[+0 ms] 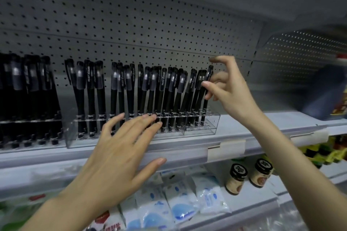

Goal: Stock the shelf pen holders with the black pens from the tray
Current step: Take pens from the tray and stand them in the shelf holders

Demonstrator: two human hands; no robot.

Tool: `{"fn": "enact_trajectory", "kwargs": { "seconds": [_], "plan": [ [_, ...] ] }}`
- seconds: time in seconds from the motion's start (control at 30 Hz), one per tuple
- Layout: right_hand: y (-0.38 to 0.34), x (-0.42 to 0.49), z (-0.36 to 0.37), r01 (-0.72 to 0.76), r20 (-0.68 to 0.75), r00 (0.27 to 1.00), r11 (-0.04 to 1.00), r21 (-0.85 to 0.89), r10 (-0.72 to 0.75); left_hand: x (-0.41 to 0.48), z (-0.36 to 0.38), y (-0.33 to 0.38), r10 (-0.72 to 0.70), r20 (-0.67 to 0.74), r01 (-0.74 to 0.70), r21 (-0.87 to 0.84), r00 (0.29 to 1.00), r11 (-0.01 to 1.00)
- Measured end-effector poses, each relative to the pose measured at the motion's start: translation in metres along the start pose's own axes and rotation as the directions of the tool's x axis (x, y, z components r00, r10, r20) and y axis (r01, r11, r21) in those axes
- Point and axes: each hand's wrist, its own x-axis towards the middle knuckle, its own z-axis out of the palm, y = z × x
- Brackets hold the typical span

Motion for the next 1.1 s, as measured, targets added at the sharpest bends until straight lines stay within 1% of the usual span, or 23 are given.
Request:
{"fn": "enact_trajectory", "kwargs": {
  "seconds": [0.1,0.23,0.33,0.53,0.63,0.7,0.8,0.9,1.0,1.03,1.1],
  "plan": [
    [0.003,-0.002,0.003,0.026,0.0,1.0,0.998,-0.057,-0.026,0.0,0.001,0.0,-0.003,-0.003,0.003,0.004,1.0,1.0],
    [0.008,-0.003,0.006,0.049,0.037,0.998,0.99,-0.134,-0.044,0.0,0.002,-0.001,-0.005,-0.009,0.005,0.009,1.0,1.0],
    [0.009,-0.006,0.006,0.058,0.045,0.998,0.989,-0.133,-0.053,0.0,0.003,-0.001,-0.005,-0.012,0.005,0.02,1.0,1.0],
    [0.004,-0.013,0.002,0.056,0.005,0.998,0.994,-0.098,-0.055,-0.001,0.003,-0.003,0.006,-0.022,-0.005,0.037,1.0,0.999],
    [-0.013,-0.024,0.005,0.105,0.003,0.994,0.991,-0.077,-0.105,-0.005,0.0,-0.004,0.023,-0.039,-0.022,0.017,0.999,1.0],
    [-0.029,-0.037,0.013,0.148,0.044,0.988,0.986,-0.07,-0.145,-0.01,-0.006,-0.003,0.018,-0.063,-0.02,-0.026,0.998,0.999],
    [-0.053,-0.064,0.034,0.2,0.16,0.969,0.977,-0.067,-0.188,-0.034,-0.019,0.001,-0.056,-0.1,0.041,-0.139,0.993,0.989],
    [-0.07,-0.099,0.065,0.202,0.286,0.939,0.979,-0.005,-0.192,-0.083,-0.025,0.007,-0.176,-0.104,0.15,-0.22,0.979,0.964],
    [-0.077,-0.144,0.105,0.148,0.411,0.896,0.986,0.076,-0.166,-0.152,-0.021,0.009,-0.322,-0.066,0.296,-0.259,0.944,0.92],
    [-0.076,-0.163,0.121,0.125,0.453,0.878,0.987,0.098,-0.156,-0.177,-0.019,0.01,-0.379,-0.036,0.356,-0.277,0.925,0.893],
    [-0.073,-0.206,0.156,0.029,0.543,0.833,0.99,0.141,-0.102,-0.23,-0.013,0.012,-0.492,0.047,0.482,-0.303,0.869,0.822]
  ]
}}
